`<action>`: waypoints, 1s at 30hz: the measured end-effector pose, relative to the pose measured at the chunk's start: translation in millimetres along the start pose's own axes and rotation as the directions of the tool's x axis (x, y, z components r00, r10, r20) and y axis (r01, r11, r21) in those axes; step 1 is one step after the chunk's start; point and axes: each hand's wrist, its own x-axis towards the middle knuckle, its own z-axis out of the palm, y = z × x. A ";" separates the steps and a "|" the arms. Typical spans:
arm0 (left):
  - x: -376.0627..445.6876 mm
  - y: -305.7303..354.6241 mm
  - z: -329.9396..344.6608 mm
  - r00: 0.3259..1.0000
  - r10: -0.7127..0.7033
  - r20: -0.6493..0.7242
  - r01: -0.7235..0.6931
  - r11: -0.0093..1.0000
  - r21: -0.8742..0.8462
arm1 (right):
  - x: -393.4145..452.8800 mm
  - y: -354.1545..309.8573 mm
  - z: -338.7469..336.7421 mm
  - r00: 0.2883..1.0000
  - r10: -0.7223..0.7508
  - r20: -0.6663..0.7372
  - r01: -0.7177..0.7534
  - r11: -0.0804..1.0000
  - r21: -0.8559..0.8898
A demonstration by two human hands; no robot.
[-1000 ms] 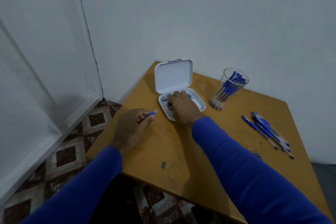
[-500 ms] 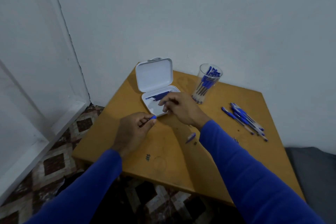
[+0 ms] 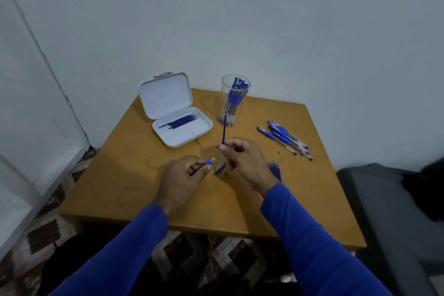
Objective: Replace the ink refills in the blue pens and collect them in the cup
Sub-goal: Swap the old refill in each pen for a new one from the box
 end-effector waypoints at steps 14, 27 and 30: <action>-7.8 14.1 22.0 0.999 0.019 0.051 -0.019 1.000 0.005 | -25.9 16.5 -10.4 0.989 0.112 -0.092 -0.080 0.951 0.297; -10.1 11.7 21.2 0.999 0.041 0.031 -0.040 0.998 -0.038 | -29.1 13.0 -6.3 0.985 0.150 -0.090 -0.112 0.936 0.333; -10.4 12.6 20.7 0.999 0.038 0.017 -0.037 0.998 -0.051 | -29.0 11.7 -5.0 0.985 0.149 -0.081 -0.114 0.935 0.336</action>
